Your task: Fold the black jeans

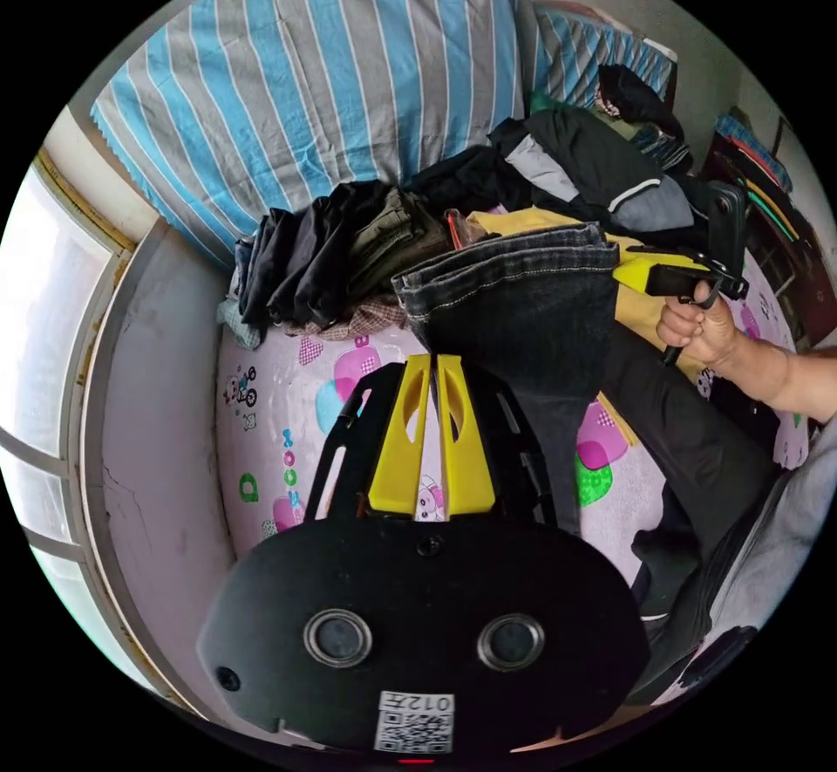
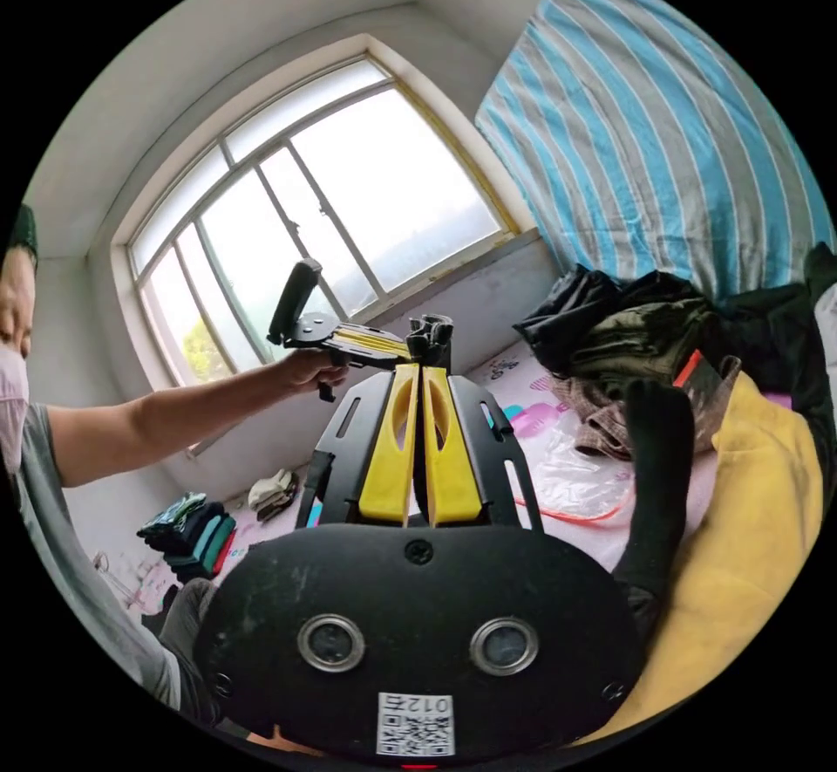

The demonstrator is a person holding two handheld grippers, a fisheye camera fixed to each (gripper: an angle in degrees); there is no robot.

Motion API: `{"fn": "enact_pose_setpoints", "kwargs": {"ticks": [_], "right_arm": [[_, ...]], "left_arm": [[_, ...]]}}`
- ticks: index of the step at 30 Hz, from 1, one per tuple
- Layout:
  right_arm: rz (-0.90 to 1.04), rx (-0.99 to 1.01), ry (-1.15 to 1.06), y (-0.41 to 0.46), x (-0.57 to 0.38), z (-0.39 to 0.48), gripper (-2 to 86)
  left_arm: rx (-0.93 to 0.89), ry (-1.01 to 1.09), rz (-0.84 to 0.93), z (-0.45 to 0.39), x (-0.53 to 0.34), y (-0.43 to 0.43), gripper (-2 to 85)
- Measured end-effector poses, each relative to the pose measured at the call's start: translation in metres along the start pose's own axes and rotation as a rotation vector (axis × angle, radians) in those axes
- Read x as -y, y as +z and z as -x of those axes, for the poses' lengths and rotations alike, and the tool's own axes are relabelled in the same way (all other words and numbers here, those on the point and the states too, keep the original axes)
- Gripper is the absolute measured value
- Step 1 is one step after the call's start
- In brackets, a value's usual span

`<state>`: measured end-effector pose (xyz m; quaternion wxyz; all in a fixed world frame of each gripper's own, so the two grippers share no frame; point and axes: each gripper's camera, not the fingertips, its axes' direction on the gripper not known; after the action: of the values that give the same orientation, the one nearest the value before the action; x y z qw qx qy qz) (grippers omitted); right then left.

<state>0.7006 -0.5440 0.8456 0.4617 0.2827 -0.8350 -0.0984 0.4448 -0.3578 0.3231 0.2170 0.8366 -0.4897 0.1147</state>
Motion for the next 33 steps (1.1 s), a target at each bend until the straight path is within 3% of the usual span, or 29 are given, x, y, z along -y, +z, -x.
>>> {"fn": "enact_pose_setpoints", "kwargs": {"ticks": [16,26,33], "right_arm": [[0.237,0.399,-0.284,0.096,-0.192,0.281,-0.8],[0.515,0.455,-0.459,0.191,-0.380,0.402,-0.7],[0.668,0.477,-0.538,0.249,-0.481,0.438,-0.6]], "left_arm": [[0.073,-0.325,-0.147,-0.029,-0.320,-0.264,-0.1],[0.096,-0.528,-0.069,-0.036,-0.494,-0.331,-0.3],[0.023,-0.719,-0.059,-0.020,-0.609,-0.354,-0.1]]}}
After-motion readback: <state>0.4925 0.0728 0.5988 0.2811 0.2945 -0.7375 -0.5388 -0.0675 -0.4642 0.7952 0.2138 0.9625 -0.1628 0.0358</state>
